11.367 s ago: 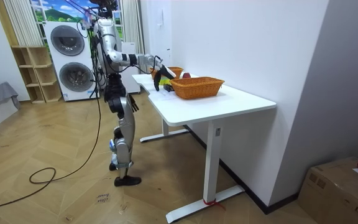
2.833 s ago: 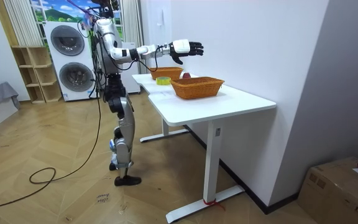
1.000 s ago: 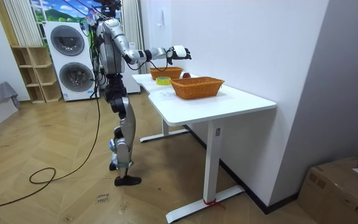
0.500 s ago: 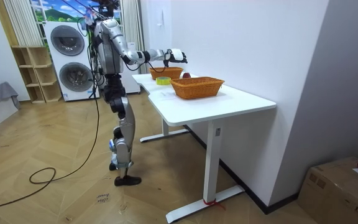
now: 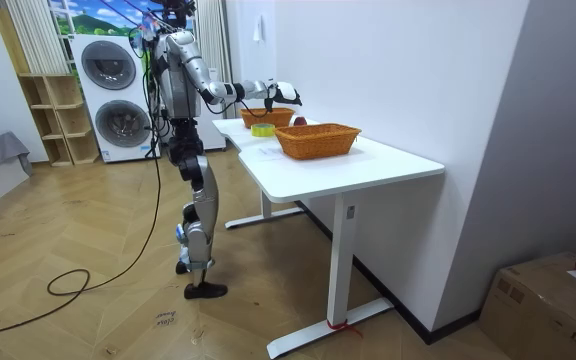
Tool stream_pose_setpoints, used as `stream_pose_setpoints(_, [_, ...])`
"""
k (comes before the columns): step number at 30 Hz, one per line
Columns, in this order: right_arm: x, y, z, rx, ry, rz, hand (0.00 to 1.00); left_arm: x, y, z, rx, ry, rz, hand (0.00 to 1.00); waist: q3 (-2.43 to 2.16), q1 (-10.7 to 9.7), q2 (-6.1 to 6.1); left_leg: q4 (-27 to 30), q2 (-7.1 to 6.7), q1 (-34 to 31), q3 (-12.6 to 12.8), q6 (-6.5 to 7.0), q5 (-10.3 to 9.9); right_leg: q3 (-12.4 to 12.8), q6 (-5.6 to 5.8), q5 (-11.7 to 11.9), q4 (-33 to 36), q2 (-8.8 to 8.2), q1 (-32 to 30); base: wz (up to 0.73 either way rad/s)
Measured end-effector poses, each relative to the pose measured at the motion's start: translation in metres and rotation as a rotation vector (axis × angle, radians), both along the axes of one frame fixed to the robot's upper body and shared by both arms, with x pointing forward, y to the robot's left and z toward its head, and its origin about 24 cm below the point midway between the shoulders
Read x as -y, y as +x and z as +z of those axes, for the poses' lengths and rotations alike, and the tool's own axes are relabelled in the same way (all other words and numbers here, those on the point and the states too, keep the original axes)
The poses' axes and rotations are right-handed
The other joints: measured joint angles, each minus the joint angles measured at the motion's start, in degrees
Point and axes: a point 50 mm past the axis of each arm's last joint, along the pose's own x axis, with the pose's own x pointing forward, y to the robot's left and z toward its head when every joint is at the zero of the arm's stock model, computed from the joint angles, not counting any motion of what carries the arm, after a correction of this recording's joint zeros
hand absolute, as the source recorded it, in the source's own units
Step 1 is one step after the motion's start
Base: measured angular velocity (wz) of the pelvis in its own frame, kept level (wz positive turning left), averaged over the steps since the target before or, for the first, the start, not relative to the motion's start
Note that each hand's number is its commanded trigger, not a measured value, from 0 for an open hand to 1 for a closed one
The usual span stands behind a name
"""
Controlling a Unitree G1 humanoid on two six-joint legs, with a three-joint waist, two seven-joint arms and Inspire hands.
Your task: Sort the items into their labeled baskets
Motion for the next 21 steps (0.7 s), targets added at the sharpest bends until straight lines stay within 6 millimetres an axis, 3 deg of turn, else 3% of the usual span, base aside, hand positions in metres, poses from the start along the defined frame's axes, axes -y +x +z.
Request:
stream_pose_setpoints(8, [-0.004,-0.002,-0.01,-0.028,-0.096,0.007,0.0,-0.001,-0.002,0.0,-0.006,0.003,0.009,0.0,-0.08,0.7,-0.33,0.1,-0.04,0.0,-0.2,-0.01,0.0,0.0,0.0,0.0,0.1,-0.02,0.0,0.0])
stream_pose_setpoints(14, [-0.014,-0.004,-0.027,-0.086,-0.099,0.02,0.0,0.0,0.0,0.0,0.007,0.006,-0.005,0.0,0.08,0.9,-0.29,-0.2,-0.06,-0.1,-0.2,-0.01,0.0,-0.6,0.0,0.0,0.1,-0.02,0.0,0.01])
stream_pose_setpoints(21, [-0.018,-0.004,-0.031,-0.094,-0.103,0.021,0.0,0.002,0.005,0.0,0.021,-0.003,-0.011,0.0,0.26,1.8,-0.09,-0.2,-0.07,-0.3,-0.5,-0.01,0.0,-1.2,0.0,0.0,0.1,-0.06,-0.1,0.02])
